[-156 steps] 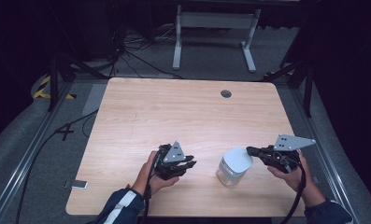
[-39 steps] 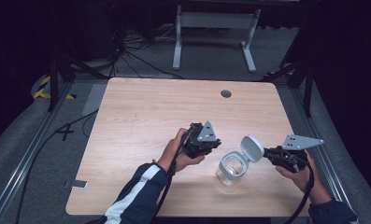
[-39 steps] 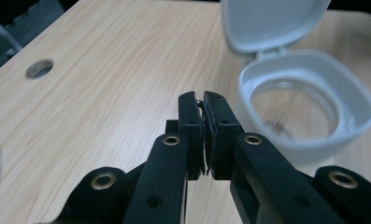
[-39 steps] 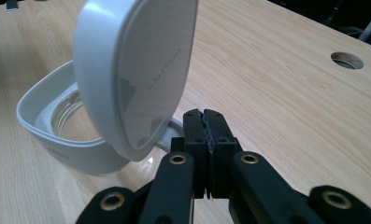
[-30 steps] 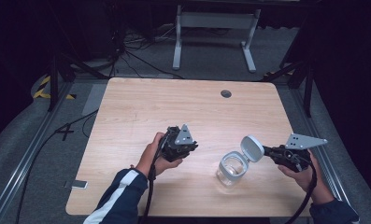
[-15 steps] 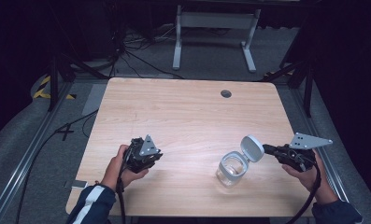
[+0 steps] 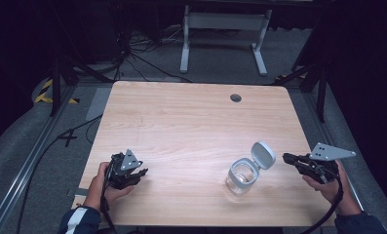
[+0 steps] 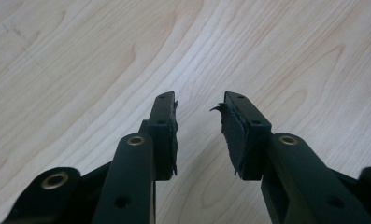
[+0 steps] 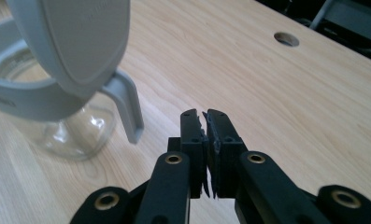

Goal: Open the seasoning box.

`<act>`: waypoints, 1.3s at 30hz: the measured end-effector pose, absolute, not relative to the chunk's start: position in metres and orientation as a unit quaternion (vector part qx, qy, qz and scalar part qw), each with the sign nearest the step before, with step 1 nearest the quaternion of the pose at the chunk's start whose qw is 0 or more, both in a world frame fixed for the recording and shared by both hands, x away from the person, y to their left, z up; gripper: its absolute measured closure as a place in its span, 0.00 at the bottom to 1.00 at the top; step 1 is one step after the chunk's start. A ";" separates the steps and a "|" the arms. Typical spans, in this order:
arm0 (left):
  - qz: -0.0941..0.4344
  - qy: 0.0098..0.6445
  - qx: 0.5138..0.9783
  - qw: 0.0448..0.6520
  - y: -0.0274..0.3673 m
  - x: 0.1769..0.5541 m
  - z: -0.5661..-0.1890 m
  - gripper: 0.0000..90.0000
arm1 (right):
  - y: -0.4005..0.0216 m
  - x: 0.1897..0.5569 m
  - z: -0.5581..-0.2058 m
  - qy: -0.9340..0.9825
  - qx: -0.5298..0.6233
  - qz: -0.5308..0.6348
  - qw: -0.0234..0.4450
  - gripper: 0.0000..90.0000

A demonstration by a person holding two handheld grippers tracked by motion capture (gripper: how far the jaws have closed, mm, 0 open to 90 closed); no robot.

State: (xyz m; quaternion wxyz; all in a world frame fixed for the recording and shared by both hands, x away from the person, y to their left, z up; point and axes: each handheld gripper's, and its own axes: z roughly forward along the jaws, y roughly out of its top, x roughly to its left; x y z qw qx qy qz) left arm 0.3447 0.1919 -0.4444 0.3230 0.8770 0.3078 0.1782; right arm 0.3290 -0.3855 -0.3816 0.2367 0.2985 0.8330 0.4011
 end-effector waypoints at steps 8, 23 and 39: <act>0.162 0.333 0.872 0.322 0.204 0.344 -0.459 0.44 | -0.402 0.321 -0.407 0.835 0.313 0.389 0.232 0.71; 0.133 0.345 0.859 0.355 0.218 0.342 -0.478 0.24 | -0.432 0.308 -0.454 0.825 0.378 0.364 0.208 0.38; 0.142 0.351 0.852 0.363 0.220 0.341 -0.482 0.18 | -0.436 0.309 -0.467 0.814 0.409 0.361 0.201 0.30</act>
